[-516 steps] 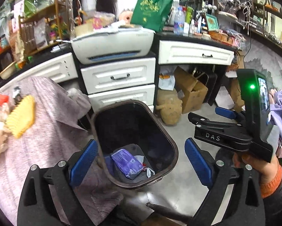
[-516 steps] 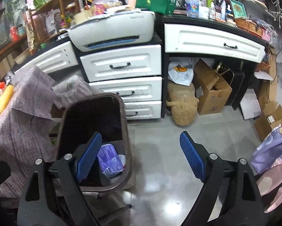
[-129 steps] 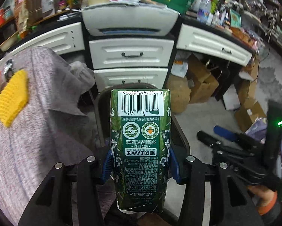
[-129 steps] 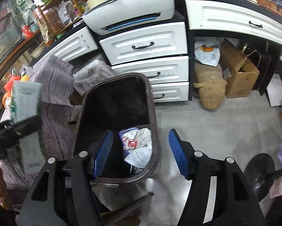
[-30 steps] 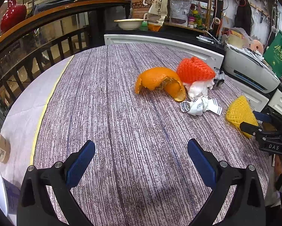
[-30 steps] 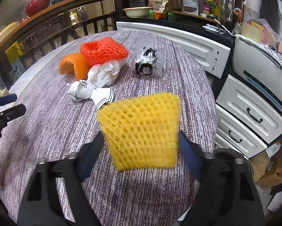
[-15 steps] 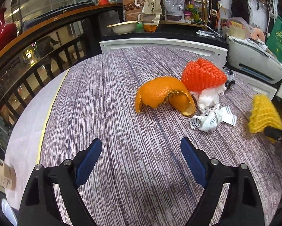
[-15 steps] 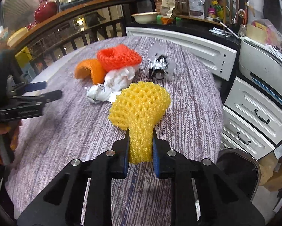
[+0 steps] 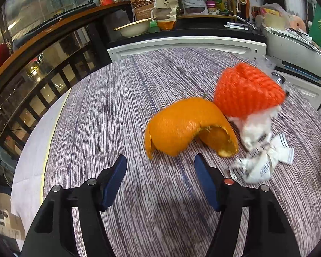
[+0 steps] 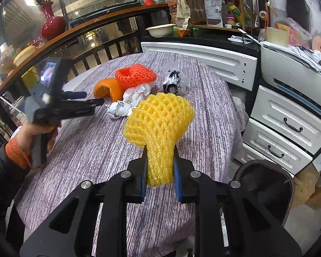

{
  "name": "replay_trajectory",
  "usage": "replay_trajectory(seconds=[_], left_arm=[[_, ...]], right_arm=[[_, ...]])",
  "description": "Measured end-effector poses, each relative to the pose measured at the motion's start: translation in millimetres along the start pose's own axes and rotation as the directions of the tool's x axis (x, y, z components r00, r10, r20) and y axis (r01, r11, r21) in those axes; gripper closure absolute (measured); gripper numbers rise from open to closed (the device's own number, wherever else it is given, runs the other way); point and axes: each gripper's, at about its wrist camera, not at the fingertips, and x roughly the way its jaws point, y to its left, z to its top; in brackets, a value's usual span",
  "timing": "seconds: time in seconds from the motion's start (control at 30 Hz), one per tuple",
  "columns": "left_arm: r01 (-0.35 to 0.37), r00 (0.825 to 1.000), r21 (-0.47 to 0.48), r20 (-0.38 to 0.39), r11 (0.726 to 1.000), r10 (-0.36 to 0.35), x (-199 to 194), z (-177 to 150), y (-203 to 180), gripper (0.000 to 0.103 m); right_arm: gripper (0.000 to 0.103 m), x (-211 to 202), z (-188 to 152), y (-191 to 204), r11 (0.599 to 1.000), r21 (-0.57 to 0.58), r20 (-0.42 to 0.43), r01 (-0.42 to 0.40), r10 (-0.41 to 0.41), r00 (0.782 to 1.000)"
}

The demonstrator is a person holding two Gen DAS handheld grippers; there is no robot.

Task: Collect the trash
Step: 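Grasp the orange peel with the left tool, then carry the foam net and orange peel over the bin with both tools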

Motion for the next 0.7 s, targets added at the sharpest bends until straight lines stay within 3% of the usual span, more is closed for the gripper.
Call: replay_trajectory(seconds=[0.1,0.23,0.37,0.7], left_arm=[[-0.021,1.0,-0.012,-0.001,1.0,0.021,9.8,9.6,2.0,0.047],[-0.018,1.0,-0.046,-0.002,0.999,0.018,15.6,15.9,5.4,0.074],[-0.037,0.999,-0.11,0.022,0.993,0.04,9.1,14.2,13.6,0.095],[0.014,0.997,-0.224,0.082,0.975,0.004,-28.0,-10.4,40.9,0.097]], right_arm=[[0.083,-4.8,-4.5,-1.4,1.0,0.01,0.002,-0.004,0.004,1.0],[0.083,-8.1,-9.9,-2.9,1.0,0.02,0.002,-0.001,0.001,1.0],[0.083,-8.5,-13.1,-6.2,0.999,0.035,-0.001,0.003,-0.003,1.0],[0.083,-13.9,-17.3,1.1,0.999,0.034,0.015,-0.027,0.026,1.0]])
